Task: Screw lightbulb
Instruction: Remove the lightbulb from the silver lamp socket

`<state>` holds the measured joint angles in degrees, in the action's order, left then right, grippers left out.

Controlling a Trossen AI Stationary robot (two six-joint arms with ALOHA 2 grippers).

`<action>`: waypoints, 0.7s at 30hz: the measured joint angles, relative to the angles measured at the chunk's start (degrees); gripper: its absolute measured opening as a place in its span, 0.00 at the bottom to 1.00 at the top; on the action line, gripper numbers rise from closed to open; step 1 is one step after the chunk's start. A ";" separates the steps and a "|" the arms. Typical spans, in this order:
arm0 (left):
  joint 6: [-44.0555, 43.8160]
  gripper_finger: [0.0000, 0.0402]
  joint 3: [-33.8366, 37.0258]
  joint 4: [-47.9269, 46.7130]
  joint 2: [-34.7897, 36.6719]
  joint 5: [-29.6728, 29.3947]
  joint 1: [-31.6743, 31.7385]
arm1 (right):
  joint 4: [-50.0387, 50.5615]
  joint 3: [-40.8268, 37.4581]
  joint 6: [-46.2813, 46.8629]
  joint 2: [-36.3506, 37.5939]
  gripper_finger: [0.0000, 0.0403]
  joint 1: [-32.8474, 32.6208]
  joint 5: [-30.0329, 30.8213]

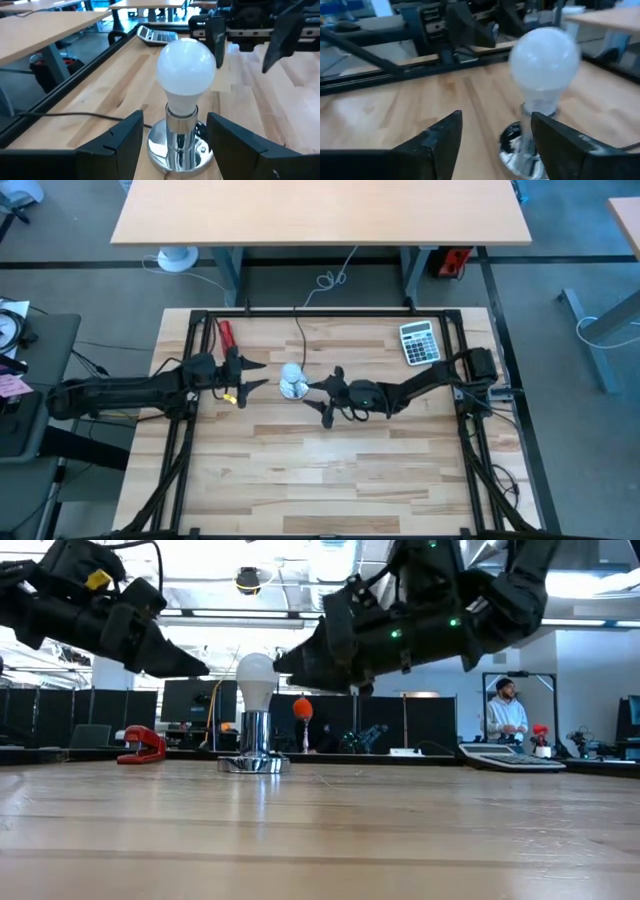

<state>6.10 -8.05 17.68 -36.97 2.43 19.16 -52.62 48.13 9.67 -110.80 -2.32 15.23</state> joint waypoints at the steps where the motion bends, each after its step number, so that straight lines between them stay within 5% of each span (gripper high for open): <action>1: 0.09 0.50 0.00 0.36 -0.06 1.81 1.29 | -0.84 -0.22 -0.82 0.02 0.60 0.03 0.85; 9: 0.51 0.32 0.00 5.50 -5.02 10.69 8.61 | -1.75 -0.30 -2.09 -0.05 0.36 4.56 -2.75; 21: 2.72 0.01 -0.30 22.79 -19.47 10.91 9.54 | -8.02 -0.28 -2.17 -0.05 0.08 4.34 -3.39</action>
<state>8.82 -8.36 40.47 -56.44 13.34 28.70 -60.64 47.86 7.50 -110.85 2.02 11.84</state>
